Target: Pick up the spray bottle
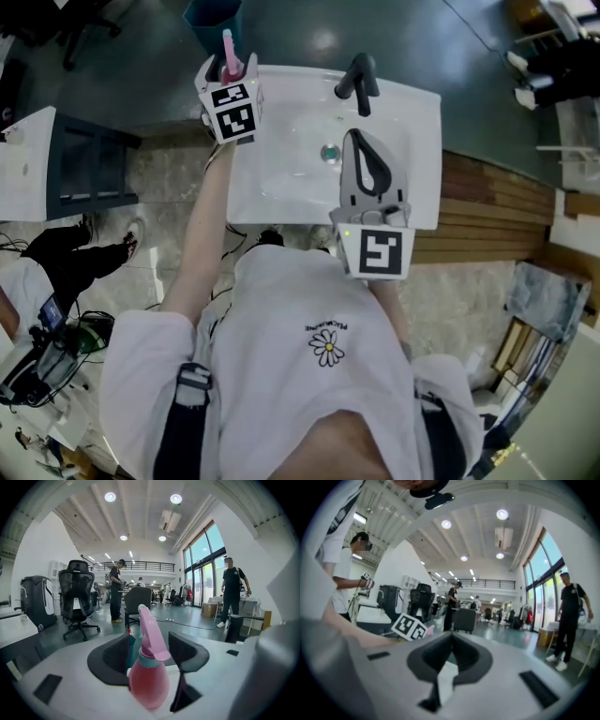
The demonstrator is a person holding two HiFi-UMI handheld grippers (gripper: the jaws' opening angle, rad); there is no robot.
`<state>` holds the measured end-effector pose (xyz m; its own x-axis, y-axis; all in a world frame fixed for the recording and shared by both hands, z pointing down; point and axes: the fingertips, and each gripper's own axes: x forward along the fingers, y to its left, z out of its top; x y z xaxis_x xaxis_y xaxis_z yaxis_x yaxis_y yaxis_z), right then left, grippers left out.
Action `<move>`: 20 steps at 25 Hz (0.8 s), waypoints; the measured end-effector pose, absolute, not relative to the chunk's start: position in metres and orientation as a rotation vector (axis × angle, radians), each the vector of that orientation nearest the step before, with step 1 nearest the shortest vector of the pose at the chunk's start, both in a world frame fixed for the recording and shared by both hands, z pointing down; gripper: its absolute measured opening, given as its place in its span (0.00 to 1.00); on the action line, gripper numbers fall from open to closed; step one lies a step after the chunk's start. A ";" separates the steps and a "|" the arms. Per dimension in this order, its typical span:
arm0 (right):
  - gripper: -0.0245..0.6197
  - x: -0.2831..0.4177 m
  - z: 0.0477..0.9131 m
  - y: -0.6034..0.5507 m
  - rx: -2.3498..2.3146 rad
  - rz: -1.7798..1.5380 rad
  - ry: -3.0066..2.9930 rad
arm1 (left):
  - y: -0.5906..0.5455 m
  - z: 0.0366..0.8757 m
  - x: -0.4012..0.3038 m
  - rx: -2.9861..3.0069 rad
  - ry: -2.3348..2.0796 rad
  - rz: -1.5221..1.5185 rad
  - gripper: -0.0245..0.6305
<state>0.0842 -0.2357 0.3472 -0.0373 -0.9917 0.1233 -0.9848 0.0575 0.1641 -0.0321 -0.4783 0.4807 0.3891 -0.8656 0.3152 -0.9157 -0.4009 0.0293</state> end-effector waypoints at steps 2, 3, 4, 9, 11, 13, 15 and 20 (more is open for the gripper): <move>0.08 0.085 0.348 -0.236 2.022 -0.045 -2.123 | -0.480 0.481 -0.033 2.448 -1.602 0.379 0.44; 0.08 0.085 0.350 -0.236 2.020 -0.041 -2.121 | -0.481 0.482 -0.033 2.447 -1.607 0.384 0.41; 0.08 0.085 0.351 -0.236 2.019 -0.037 -2.119 | -0.482 0.483 -0.034 2.444 -1.612 0.388 0.39; 0.08 0.087 0.351 -0.236 2.021 -0.037 -2.114 | -0.482 0.496 -0.031 2.431 -1.595 0.449 0.37; 0.08 0.086 0.351 -0.237 2.018 -0.043 -2.117 | -0.481 0.502 -0.031 2.425 -1.586 0.462 0.37; 0.08 0.086 0.351 -0.236 2.014 -0.049 -2.119 | -0.481 0.503 -0.031 2.424 -1.589 0.459 0.37; 0.08 0.085 0.352 -0.236 2.012 -0.046 -2.117 | -0.482 0.502 -0.031 2.426 -1.602 0.454 0.34; 0.08 0.084 0.355 -0.234 2.007 -0.037 -2.110 | -0.482 0.502 -0.033 2.422 -1.623 0.454 0.31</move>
